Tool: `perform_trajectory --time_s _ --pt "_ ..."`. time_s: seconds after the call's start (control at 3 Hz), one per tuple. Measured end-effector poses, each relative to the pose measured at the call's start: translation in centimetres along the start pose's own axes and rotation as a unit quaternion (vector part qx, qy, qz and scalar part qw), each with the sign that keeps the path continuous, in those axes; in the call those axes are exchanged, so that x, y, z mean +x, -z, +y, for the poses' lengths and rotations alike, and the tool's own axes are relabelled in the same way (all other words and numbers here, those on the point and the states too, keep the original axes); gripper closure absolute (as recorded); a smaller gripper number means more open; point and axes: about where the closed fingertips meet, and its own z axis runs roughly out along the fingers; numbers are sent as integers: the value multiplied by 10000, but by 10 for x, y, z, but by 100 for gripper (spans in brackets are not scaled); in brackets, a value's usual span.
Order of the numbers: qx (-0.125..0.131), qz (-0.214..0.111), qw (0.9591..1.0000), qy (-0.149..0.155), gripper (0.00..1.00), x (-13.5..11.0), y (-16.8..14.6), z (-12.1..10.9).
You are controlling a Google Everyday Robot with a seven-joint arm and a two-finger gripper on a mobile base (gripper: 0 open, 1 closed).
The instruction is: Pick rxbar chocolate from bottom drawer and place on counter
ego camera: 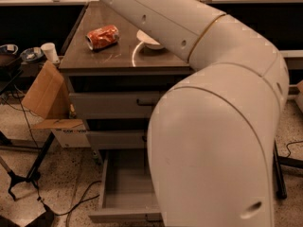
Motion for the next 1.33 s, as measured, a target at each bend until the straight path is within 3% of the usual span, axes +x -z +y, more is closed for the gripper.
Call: perform_trajectory --time_s 0.33,0.67,1.33 --pt "-185 358 9991 -114 100 13 -21 13" --pt "-432 514 9975 -216 100 22 -50 33" --pt "-1108 531 9910 -523 100 17 -103 85"
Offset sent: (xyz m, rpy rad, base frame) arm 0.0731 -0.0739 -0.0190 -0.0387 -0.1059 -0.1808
